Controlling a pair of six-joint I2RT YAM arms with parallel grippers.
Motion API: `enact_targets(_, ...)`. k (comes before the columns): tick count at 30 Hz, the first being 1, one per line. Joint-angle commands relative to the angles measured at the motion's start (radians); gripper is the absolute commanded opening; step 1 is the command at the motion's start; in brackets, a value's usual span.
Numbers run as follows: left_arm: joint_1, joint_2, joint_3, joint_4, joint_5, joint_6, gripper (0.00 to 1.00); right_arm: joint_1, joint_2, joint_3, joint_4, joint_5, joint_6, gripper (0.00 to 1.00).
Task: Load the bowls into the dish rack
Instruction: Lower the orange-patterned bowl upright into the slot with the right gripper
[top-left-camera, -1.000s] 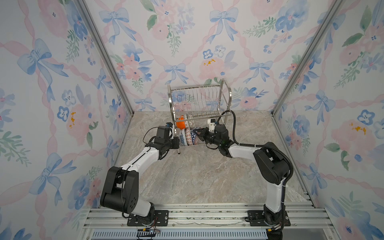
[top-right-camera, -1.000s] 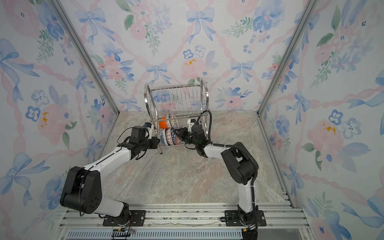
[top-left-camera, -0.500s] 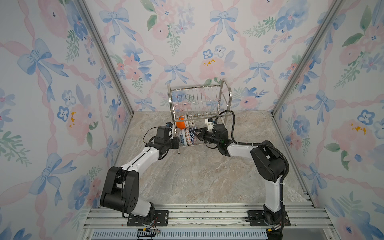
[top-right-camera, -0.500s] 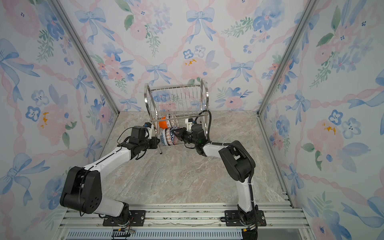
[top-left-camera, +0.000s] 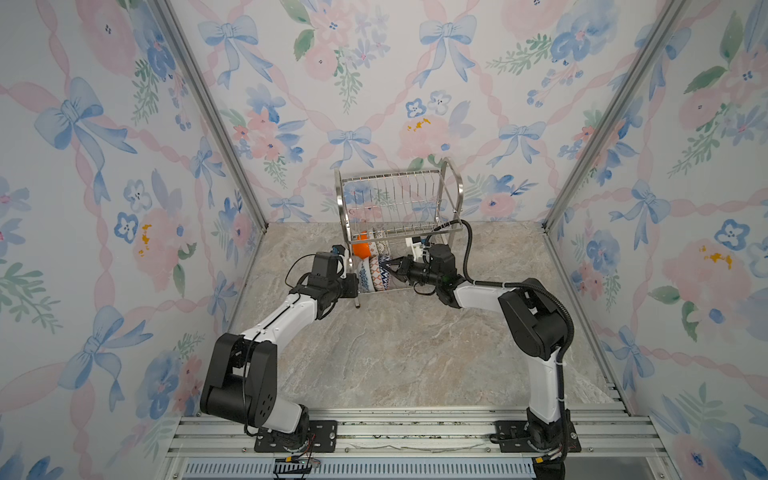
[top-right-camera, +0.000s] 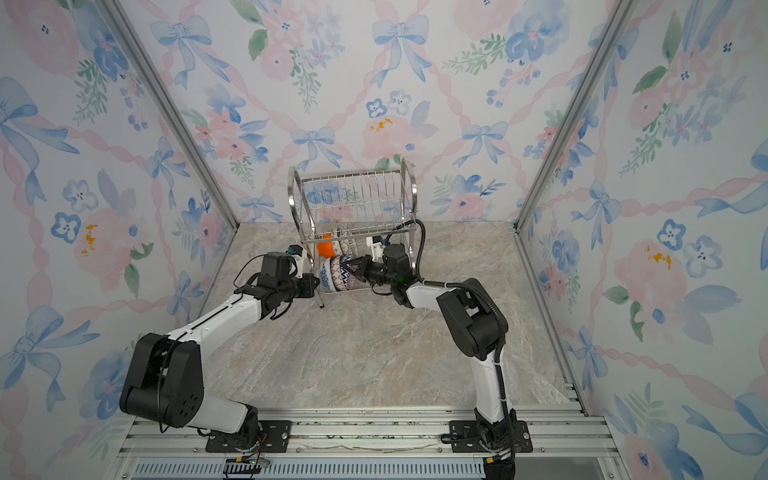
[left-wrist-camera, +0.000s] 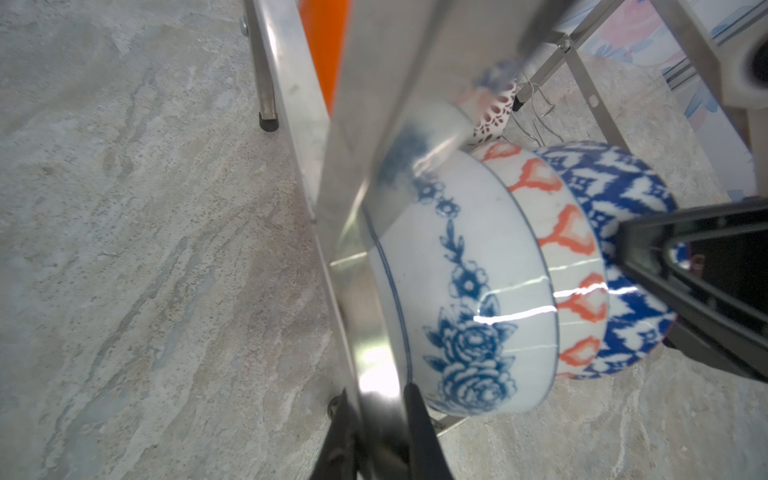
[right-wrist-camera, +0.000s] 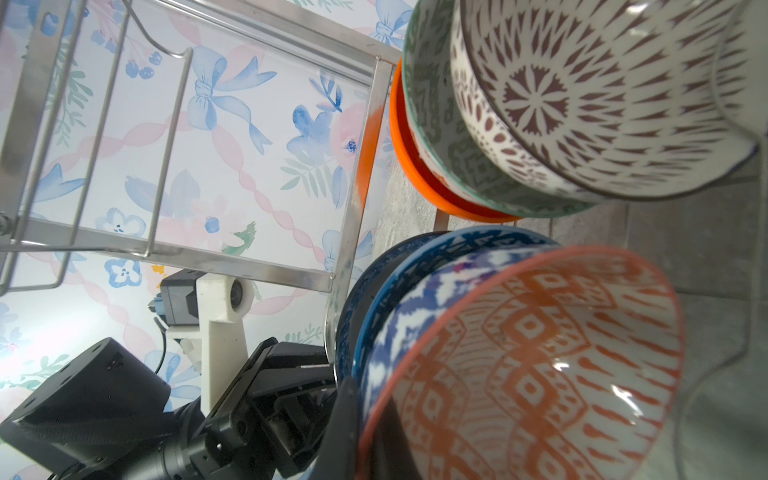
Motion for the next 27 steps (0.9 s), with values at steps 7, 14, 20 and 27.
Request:
enact_targets(7,0.014,0.031,-0.036,-0.138,0.025,-0.057,0.00,-0.014,0.020,0.098,-0.224,-0.091,-0.167,0.02)
enact_targets(14,0.014,0.038,-0.025,-0.137,0.018,-0.059,0.00,-0.024,0.027,0.123,-0.304,-0.104,-0.228,0.02)
enact_targets(20,0.014,0.037,-0.031,-0.138,0.016,-0.060,0.00,-0.045,0.029,0.127,-0.322,-0.114,-0.243,0.03)
enact_targets(27,0.015,0.036,-0.025,-0.139,0.015,-0.063,0.00,-0.048,0.021,0.131,-0.368,-0.132,-0.284,0.03)
